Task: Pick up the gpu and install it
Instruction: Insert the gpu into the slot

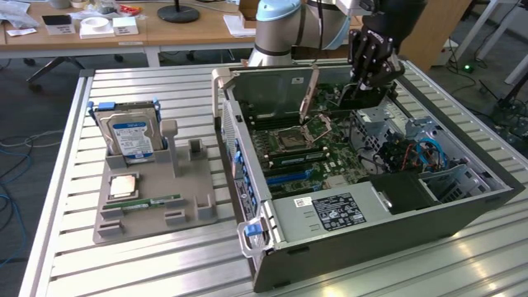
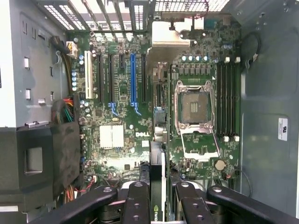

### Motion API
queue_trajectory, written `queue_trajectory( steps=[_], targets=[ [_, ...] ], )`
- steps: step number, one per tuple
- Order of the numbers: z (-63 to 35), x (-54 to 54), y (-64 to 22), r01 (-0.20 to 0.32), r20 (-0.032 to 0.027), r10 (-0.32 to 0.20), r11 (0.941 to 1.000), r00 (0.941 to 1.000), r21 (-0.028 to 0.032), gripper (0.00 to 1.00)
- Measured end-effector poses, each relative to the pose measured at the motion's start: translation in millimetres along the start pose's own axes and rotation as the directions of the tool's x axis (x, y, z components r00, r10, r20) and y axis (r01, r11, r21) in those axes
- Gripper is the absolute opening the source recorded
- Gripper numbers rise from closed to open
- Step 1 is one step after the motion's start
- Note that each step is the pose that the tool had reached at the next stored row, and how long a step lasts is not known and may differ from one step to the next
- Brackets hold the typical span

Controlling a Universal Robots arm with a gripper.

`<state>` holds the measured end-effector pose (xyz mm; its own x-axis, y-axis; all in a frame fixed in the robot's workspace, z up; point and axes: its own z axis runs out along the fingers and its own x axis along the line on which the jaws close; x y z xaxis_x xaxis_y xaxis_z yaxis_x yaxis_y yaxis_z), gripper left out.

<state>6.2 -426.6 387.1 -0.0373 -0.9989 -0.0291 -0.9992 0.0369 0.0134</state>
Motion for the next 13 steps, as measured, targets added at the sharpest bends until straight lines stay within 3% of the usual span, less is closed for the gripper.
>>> queue_trajectory(
  steps=[13],
  targets=[
    [0.7, 0.8, 22.9, 0.000, 0.0003, 0.000, 1.0000, 1.0000, 0.0052, 0.26]
  ],
)
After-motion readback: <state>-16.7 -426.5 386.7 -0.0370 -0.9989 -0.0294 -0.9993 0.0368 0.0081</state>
